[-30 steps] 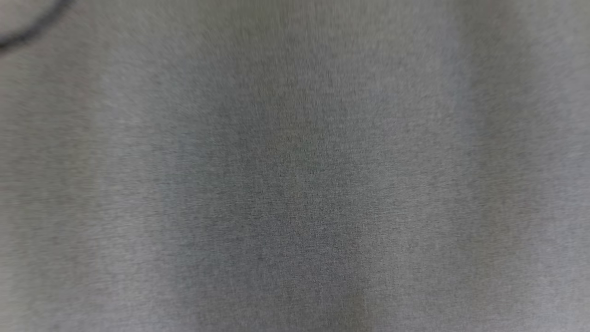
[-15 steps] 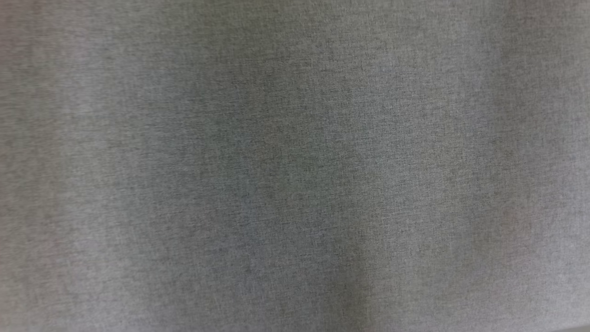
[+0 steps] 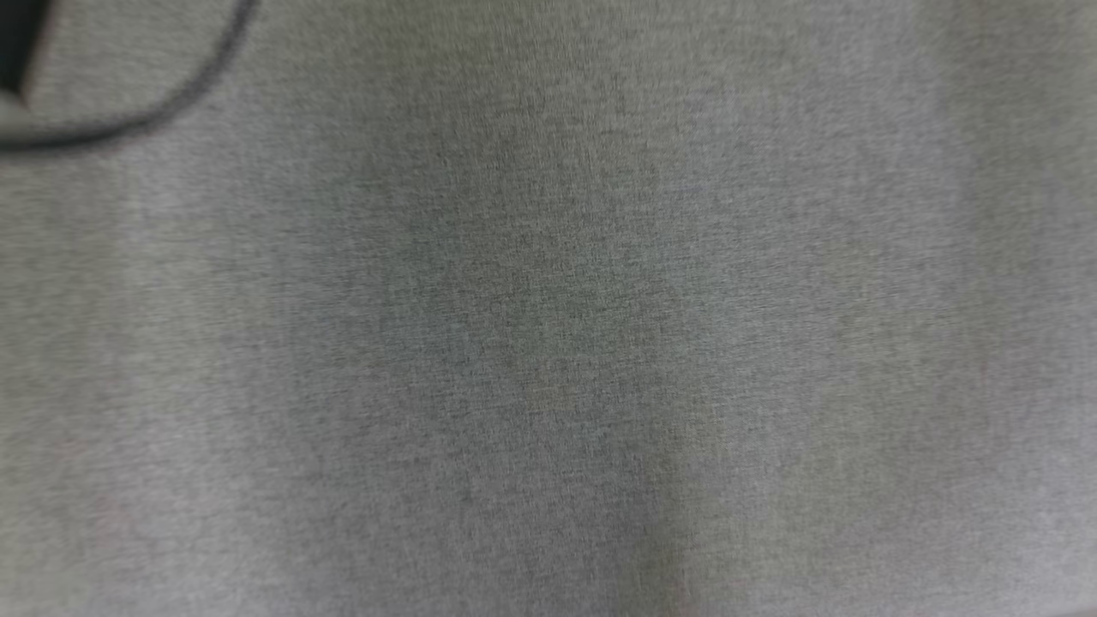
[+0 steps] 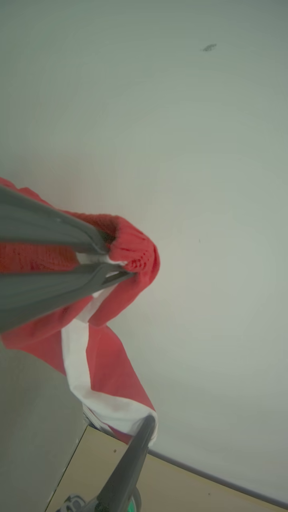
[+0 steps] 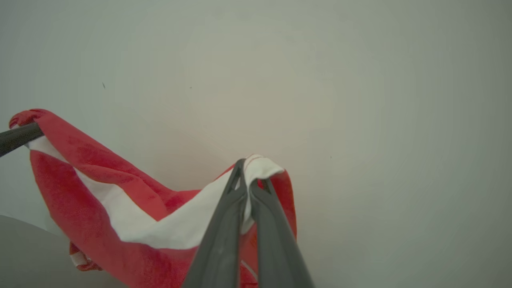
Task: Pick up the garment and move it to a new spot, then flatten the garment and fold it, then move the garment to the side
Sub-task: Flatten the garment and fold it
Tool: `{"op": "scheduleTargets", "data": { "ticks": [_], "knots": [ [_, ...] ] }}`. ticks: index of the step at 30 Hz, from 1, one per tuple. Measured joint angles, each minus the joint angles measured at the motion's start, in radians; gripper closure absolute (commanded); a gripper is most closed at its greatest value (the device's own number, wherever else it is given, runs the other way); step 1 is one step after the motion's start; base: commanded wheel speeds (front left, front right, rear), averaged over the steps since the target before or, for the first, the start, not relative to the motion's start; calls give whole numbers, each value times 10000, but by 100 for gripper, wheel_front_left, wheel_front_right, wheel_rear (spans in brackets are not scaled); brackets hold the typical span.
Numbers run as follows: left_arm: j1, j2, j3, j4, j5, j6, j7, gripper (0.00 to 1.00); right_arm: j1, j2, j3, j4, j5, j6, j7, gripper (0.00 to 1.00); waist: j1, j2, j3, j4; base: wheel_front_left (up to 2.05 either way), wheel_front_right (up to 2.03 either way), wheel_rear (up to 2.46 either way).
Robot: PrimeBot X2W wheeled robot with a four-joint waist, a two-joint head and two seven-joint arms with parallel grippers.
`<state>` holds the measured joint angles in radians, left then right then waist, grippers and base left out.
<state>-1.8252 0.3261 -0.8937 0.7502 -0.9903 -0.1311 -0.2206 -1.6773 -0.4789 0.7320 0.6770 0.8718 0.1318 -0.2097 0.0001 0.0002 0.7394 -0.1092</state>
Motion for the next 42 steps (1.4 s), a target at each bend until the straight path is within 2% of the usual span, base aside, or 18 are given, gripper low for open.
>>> {"op": "scheduleTargets", "data": {
  "ticks": [6, 10, 11, 17, 21, 29, 34, 42],
  "knots": [
    [2584, 491, -8, -1521, -384, 17, -336, 100, 2441, -543, 713, -1427, 669, 0, -334, 100, -2, -3, -838, 43, 0, 0, 0],
    [4733, 719, 228, -2880, -420, 518, -407, 100, 4335, -863, 807, -2261, 840, 0, -464, 100, -3, -3, -1483, 36, 0, 0, 0],
    [4733, 719, 228, -2880, -420, 518, -407, 100, 4335, -863, 807, -2261, 840, 0, -464, 100, -3, -3, -1483, 36, 0, 0, 0],
    [8439, 1337, 1129, -5154, 512, 1519, -420, 100, 7020, -1133, 658, -3104, 826, 0, -516, 100, -5, -3, -2458, 23, 0, 0, 0],
    [10797, 1555, 1547, -6121, 959, 1837, -418, 100, 8582, -1158, 407, -3545, 704, 0, -520, 100, -5, -4, -3056, -26, 0, 0, 0],
    [13947, 1369, 1885, -6675, 1935, 1751, -420, 100, 11286, -1266, -25, -4004, 525, 0, -543, 100, -3, -4, -4077, -53, 0, 0, 0],
    [15102, 1135, 1745, -6544, 2541, 1476, -418, 100, 12802, -1250, -401, -4203, 485, 0, -416, 100, -3, -4, -4604, 23, 0, 0, 0],
    [16589, 1363, 2213, -6489, 3219, 1164, -420, 100, 15623, -1076, -1396, -5250, 211, 0, 121, 100, -2, -4, -5523, 219, 0, 0, 0]
  ]
}}
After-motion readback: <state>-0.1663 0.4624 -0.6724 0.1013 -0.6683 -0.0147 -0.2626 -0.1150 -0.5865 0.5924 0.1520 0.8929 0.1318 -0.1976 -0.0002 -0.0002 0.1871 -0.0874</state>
